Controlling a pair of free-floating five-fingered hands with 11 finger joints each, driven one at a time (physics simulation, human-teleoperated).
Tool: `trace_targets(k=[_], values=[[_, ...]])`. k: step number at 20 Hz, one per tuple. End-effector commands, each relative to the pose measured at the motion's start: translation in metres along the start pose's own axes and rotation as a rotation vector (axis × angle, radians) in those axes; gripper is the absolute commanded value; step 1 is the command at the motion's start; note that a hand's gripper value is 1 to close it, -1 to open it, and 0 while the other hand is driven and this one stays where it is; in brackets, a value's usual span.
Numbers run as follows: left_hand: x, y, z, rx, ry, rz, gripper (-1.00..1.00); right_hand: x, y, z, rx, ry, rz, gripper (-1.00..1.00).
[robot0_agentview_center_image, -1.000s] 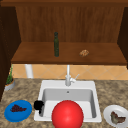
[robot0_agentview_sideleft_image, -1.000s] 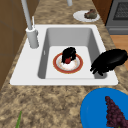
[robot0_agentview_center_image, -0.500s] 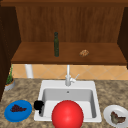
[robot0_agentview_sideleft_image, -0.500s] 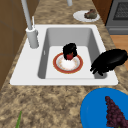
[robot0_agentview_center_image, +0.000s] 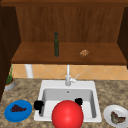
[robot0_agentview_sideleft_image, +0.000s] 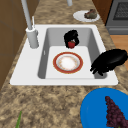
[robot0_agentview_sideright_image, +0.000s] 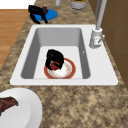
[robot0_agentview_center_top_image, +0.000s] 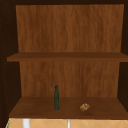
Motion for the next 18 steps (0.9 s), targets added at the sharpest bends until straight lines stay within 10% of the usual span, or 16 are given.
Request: trace_targets(k=[1, 18], values=[[0.0, 0.0, 0.0, 0.0, 0.0, 0.0, 0.0, -0.026, -0.023, 0.017, 0.001, 0.013, -0.025, 1.0], [0.0, 0.0, 0.0, 0.0, 0.0, 0.0, 0.0, -0.138, -0.099, 0.09, 0.007, 0.011, -0.047, 1.0]])
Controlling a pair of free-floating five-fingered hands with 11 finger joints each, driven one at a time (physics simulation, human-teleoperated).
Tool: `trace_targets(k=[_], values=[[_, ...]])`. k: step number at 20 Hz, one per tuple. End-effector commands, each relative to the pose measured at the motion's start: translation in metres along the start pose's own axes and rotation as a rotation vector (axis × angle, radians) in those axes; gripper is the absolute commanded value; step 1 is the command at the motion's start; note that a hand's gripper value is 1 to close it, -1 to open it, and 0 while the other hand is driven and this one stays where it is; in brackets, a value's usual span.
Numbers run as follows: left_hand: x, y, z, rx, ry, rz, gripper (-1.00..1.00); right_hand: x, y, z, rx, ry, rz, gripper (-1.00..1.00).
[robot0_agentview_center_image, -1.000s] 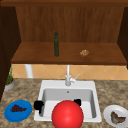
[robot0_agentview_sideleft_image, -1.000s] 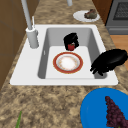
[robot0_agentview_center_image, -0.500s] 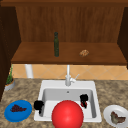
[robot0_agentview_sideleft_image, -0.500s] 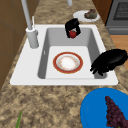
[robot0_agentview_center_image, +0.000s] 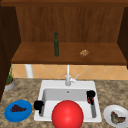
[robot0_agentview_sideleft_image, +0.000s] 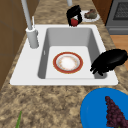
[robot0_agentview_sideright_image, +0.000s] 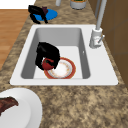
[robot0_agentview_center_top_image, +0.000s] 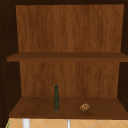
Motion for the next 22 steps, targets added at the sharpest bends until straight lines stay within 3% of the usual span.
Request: trace_targets(k=[1, 22], values=[[0.0, 0.0, 0.0, 0.0, 0.0, 0.0, 0.0, -0.024, -0.011, 0.015, 0.006, 0.011, -0.034, 1.0], [0.0, 0.0, 0.0, 0.0, 0.0, 0.0, 0.0, -0.175, 0.006, 0.036, -0.018, -0.024, -0.049, 1.0]])
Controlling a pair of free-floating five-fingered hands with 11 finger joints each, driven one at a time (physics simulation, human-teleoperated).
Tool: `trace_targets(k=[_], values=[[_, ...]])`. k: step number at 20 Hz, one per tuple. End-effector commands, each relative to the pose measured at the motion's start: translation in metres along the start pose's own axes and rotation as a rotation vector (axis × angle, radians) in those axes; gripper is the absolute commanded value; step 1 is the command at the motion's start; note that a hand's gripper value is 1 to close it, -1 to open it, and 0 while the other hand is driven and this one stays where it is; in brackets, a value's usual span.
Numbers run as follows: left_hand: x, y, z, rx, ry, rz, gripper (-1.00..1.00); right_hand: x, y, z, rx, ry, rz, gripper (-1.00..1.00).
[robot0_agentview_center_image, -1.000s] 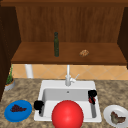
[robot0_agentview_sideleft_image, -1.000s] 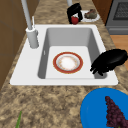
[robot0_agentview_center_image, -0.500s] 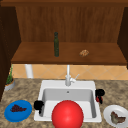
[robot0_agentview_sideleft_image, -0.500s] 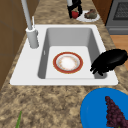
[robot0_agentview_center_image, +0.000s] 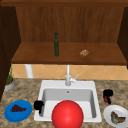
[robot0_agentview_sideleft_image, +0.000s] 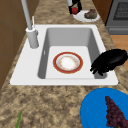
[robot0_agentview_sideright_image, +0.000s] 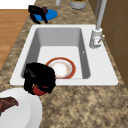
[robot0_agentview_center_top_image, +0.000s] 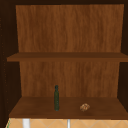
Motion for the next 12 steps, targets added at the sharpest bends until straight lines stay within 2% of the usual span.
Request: trace_targets(k=[1, 5, 9, 12], values=[[0.0, 0.0, 0.0, 0.0, 0.0, 0.0, 0.0, -0.027, 0.006, 0.009, -0.009, -0.006, -0.019, 1.0], [0.0, 0.0, 0.0, 0.0, 0.0, 0.0, 0.0, -0.056, 0.012, 0.017, -0.006, -0.015, -0.031, 1.0], [0.0, 0.0, 0.0, 0.0, 0.0, 0.0, 0.0, -0.076, 0.036, 0.033, -0.015, -0.015, -0.031, 1.0], [0.0, 0.0, 0.0, 0.0, 0.0, 0.0, 0.0, -0.092, 0.049, 0.038, -0.023, 0.011, -0.039, 1.0]])
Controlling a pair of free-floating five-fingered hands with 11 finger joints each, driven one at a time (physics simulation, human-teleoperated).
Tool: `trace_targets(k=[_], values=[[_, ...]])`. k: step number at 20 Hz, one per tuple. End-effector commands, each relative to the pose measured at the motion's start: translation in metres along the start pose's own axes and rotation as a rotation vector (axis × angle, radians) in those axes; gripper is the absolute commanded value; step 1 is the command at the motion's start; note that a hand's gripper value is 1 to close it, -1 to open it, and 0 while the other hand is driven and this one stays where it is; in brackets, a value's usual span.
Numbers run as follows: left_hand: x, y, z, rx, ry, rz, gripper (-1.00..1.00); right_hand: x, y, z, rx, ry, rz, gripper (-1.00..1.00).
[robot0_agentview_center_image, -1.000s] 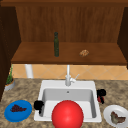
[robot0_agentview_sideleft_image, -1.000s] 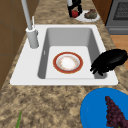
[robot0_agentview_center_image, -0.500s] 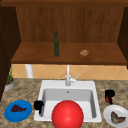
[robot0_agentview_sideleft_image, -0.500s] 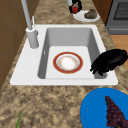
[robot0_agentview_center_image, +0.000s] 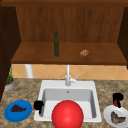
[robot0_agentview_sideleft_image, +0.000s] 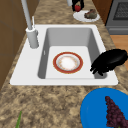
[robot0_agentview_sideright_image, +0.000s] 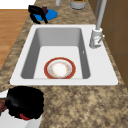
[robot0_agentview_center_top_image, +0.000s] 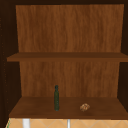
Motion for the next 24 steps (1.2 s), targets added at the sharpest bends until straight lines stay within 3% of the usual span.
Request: trace_targets(k=[1, 10, 15, 17, 22, 24], values=[[0.0, 0.0, 0.0, 0.0, 0.0, 0.0, 0.0, -0.016, 0.019, 0.007, 0.0, 0.029, -0.039, 1.0], [0.0, 0.0, 0.0, 0.0, 0.0, 0.0, 0.0, -0.046, 0.064, -0.021, -0.019, -0.004, -0.047, 1.0], [0.0, 0.0, 0.0, 0.0, 0.0, 0.0, 0.0, -0.042, 0.064, -0.01, 0.063, 0.003, -0.096, 1.0], [0.0, 0.0, 0.0, 0.0, 0.0, 0.0, 0.0, -0.041, 0.058, 0.006, 0.045, 0.009, -0.117, 1.0], [0.0, 0.0, 0.0, 0.0, 0.0, 0.0, 0.0, -0.037, 0.05, 0.039, -0.099, 0.001, -0.063, 1.0], [0.0, 0.0, 0.0, 0.0, 0.0, 0.0, 0.0, -0.033, 0.049, 0.041, -0.106, -0.006, -0.049, 1.0]])
